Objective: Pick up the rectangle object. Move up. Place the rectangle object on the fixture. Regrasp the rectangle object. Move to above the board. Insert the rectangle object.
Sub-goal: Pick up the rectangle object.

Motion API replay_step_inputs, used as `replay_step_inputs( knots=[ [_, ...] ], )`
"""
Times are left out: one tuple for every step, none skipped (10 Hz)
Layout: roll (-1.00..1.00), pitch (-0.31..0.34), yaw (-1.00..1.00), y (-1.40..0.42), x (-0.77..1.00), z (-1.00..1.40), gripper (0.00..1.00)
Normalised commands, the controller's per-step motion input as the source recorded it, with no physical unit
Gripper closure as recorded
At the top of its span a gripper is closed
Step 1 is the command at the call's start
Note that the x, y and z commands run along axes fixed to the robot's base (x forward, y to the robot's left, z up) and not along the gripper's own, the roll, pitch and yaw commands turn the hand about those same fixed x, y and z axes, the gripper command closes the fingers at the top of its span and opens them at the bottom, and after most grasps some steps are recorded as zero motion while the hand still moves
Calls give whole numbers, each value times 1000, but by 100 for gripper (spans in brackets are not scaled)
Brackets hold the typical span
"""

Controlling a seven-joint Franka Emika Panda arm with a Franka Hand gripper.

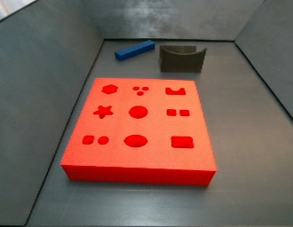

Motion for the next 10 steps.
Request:
replay_step_inputs(
  knots=[
    [-153, 0, -91, 289, 0, -6, 0],
    [-17, 91, -403, 423, 51, -349, 0],
    [0, 96, -1000, 11, -29, -643, 0],
    [0, 40, -1000, 0, -17, -703, 0],
    [0, 4, -1000, 0, -3, -777, 0],
    [0, 0, -1000, 0, -3, -837, 0],
    [63, 0, -791, 223, 0, -986, 0],
    [30, 0, -483, 531, 0, -1000, 0],
    [39, 3, -320, 637, 191, -1000, 0],
    [34, 0, -317, 643, 211, -983, 0]
  ],
)
